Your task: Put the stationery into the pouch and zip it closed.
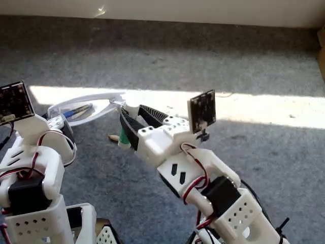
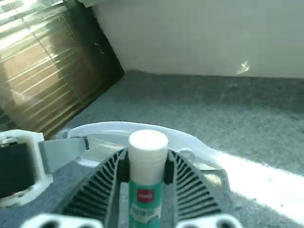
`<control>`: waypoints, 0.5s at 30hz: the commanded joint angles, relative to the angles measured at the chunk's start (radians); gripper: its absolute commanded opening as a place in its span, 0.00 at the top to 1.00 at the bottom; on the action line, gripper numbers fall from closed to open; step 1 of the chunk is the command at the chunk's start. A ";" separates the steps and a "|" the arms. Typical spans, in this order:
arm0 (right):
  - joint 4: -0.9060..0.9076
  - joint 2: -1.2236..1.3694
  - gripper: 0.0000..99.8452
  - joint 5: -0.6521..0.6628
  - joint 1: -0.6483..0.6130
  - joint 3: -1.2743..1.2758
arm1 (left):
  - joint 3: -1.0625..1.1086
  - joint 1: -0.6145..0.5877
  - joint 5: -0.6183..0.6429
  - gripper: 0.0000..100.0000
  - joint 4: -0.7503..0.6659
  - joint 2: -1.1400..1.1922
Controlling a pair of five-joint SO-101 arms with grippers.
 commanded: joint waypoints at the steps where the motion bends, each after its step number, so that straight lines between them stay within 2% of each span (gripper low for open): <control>1: -0.157 -0.097 0.99 0.026 -0.012 0.070 | -0.010 0.015 -0.006 0.99 -0.023 -0.027; 8: -0.340 -0.179 0.99 0.055 -0.012 0.166 | -0.010 0.015 -0.006 0.99 -0.023 -0.027; 15: -0.647 -0.179 0.99 0.057 -0.012 0.278 | -0.010 0.015 -0.006 0.99 -0.023 -0.027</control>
